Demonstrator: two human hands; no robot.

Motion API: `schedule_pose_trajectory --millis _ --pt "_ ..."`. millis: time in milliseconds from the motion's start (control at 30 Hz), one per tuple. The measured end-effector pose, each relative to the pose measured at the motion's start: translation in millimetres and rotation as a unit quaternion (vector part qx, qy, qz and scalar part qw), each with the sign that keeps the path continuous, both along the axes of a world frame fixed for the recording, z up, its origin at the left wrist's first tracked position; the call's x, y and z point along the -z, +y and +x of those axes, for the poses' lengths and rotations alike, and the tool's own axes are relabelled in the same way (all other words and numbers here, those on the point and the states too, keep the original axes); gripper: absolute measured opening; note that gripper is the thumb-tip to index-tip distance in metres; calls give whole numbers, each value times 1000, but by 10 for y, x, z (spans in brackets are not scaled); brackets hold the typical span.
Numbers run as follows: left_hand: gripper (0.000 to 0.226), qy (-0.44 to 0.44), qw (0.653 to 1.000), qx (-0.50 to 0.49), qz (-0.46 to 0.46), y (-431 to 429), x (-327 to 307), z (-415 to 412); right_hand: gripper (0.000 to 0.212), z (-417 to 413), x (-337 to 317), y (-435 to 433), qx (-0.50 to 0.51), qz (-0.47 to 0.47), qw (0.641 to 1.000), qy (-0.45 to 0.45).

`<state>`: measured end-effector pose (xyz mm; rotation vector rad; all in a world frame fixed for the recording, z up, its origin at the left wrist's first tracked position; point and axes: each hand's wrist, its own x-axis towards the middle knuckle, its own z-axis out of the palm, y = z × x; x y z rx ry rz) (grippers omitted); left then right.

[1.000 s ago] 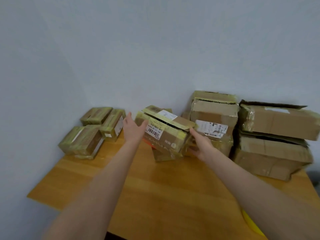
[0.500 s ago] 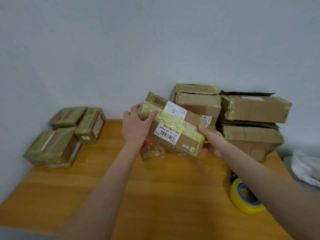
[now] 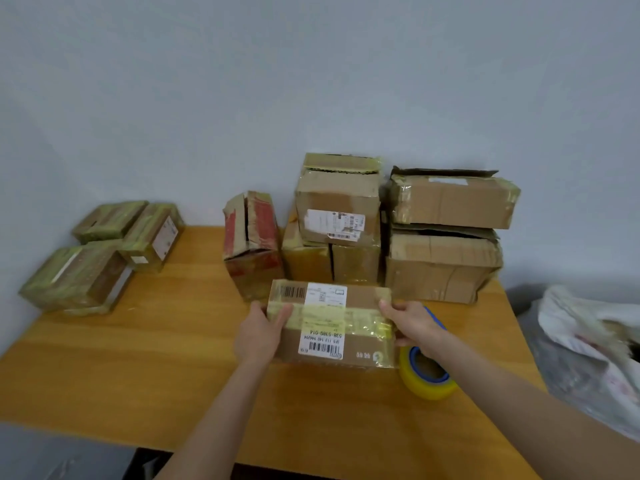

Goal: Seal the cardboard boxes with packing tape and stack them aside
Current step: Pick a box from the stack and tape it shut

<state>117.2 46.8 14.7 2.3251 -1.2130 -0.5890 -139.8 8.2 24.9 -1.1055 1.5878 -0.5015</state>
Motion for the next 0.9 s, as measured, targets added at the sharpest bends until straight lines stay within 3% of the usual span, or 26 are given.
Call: schedule_pose_trajectory --millis 100,233,367,767,900 --pt "56 23 999 -19 35 122 246 -97 26 -49 236 83 -22 -2 999 35" --pt "58 20 999 -25 31 161 339 -293 33 -163 320 151 -89 -65 975 192" --pt "53 9 999 -31 39 121 353 -431 41 -271 331 161 -98 -85 965 227" --pt "42 10 998 34 59 -136 423 -743 30 -636 442 -22 -51 -83 954 285" --pt "45 -14 996 46 70 -140 464 -716 39 -491 389 67 -78 -139 925 344"
